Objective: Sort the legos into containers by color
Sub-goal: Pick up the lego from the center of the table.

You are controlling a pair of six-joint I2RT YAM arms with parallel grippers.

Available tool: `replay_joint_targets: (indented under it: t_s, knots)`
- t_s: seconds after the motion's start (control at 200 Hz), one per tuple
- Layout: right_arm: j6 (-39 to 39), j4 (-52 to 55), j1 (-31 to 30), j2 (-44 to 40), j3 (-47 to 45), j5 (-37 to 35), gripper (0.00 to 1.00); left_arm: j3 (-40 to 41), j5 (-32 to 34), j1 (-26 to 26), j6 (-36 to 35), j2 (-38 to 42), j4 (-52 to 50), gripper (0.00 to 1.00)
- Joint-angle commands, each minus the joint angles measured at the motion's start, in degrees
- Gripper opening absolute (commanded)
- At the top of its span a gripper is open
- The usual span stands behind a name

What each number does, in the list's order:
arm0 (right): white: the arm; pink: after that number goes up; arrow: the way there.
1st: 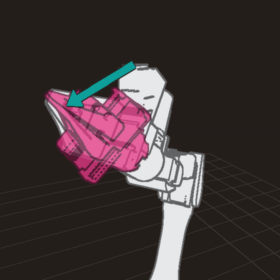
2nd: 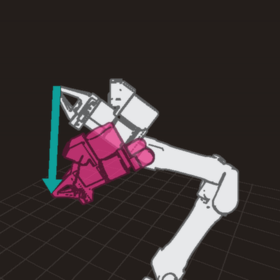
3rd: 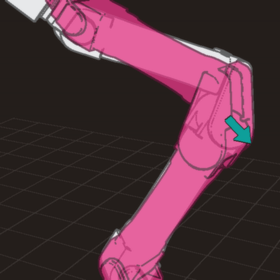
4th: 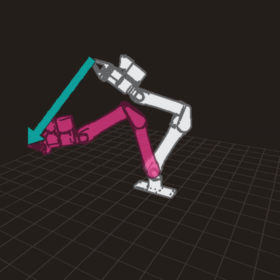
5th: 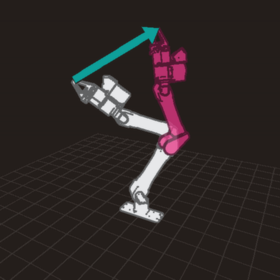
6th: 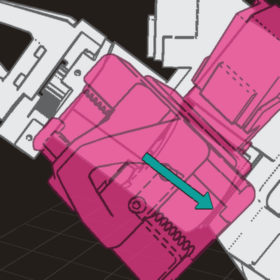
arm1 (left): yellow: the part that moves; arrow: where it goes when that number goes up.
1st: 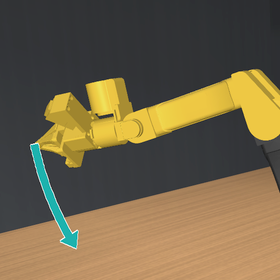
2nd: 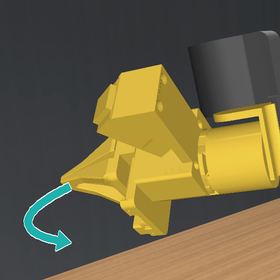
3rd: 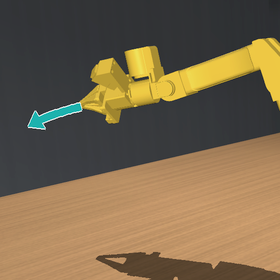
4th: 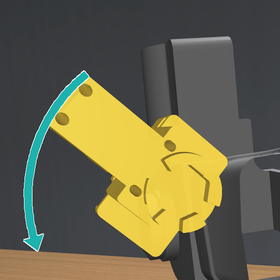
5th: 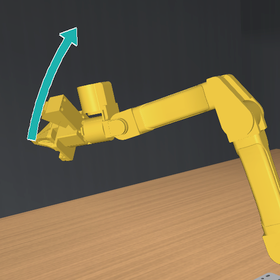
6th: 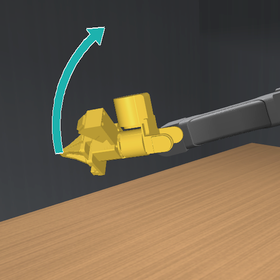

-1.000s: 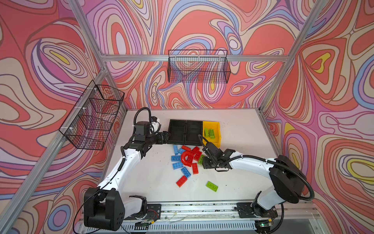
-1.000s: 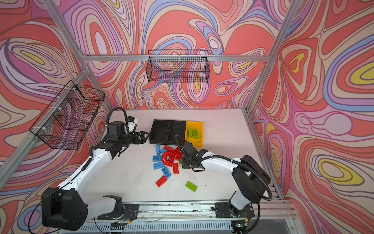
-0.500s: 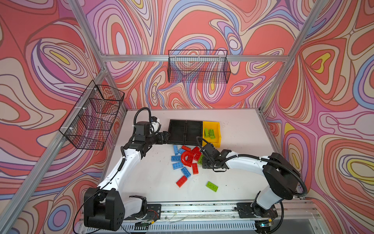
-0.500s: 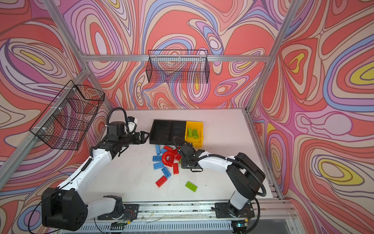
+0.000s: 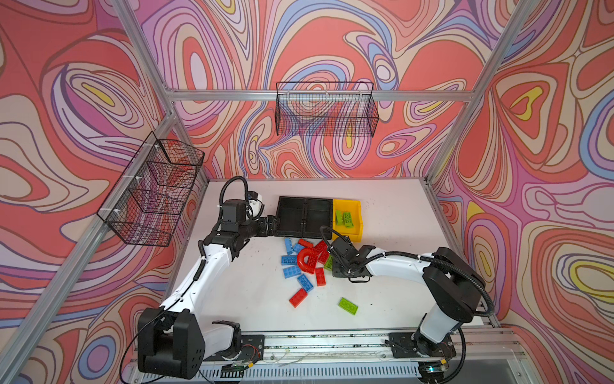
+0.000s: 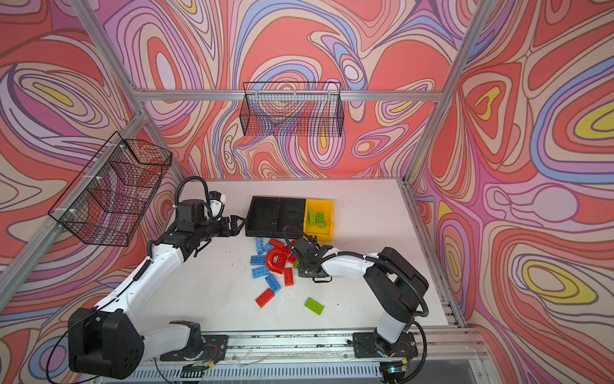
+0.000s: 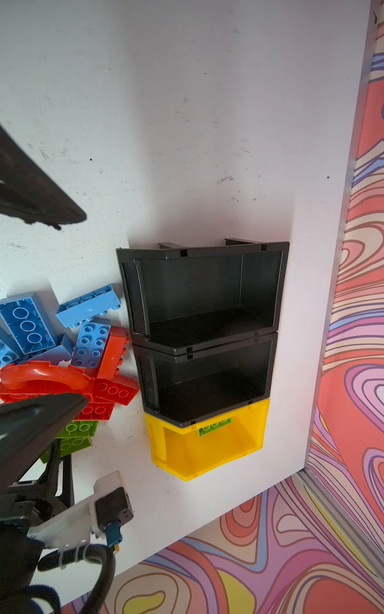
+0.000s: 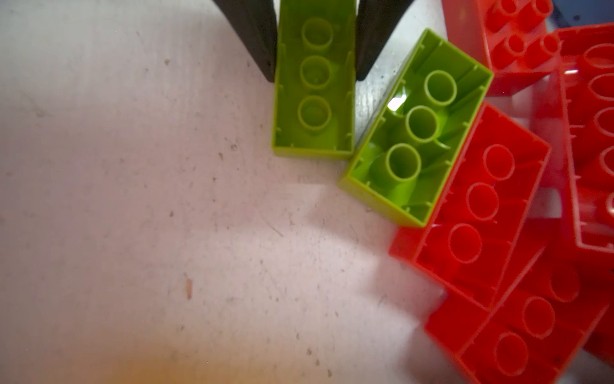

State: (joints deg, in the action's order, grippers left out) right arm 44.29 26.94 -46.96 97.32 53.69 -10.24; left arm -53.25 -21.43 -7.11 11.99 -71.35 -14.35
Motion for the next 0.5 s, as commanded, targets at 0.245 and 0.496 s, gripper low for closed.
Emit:
replay_joint_targets:
  t_s: [0.245,0.496]
  knots:
    - [0.9,4.0,-0.2,-3.6,0.8,-4.4,0.3,-1.1,-0.3,0.2,-0.5,-0.1,-0.3,0.82]
    - [-4.9,8.6,3.1,-7.4,8.5,-9.9,0.3,-1.2,-0.6,0.2,-0.4,0.0,-0.3,0.82]
